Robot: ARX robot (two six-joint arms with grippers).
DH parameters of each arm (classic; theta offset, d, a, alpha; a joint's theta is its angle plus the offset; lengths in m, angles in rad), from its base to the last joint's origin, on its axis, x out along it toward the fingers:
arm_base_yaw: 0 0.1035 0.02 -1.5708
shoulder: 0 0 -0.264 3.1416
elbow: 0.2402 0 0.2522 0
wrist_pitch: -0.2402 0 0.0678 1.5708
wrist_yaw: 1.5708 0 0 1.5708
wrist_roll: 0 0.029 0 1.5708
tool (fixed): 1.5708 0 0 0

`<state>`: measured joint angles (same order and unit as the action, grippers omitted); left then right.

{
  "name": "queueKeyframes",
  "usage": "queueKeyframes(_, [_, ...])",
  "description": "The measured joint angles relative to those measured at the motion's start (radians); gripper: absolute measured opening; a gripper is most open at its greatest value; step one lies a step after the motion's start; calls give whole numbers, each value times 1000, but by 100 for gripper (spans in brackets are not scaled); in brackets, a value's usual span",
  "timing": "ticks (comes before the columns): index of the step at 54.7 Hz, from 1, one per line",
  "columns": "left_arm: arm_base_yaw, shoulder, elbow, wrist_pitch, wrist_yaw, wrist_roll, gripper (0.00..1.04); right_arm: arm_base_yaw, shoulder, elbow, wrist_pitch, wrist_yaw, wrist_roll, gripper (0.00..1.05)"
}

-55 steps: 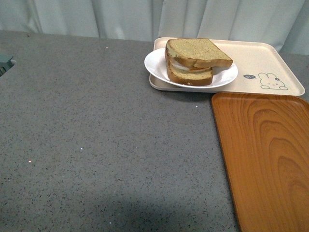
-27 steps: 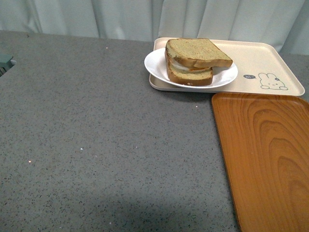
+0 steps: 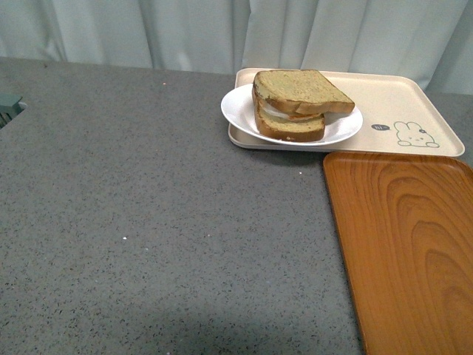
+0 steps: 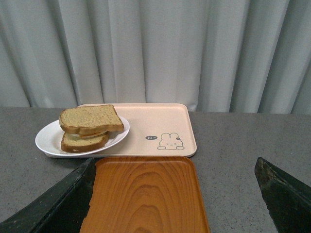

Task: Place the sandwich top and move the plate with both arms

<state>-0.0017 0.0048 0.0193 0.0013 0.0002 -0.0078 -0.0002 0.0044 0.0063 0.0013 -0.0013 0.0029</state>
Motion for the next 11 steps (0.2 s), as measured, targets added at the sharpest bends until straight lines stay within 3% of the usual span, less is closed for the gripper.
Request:
queueKeyframes(9, [0, 0, 0, 0, 0, 0, 4, 0, 0, 0, 0, 0, 0, 96])
queueKeyframes(11, [0, 0, 0, 0, 0, 0, 9, 0, 0, 0, 0, 0, 0, 96])
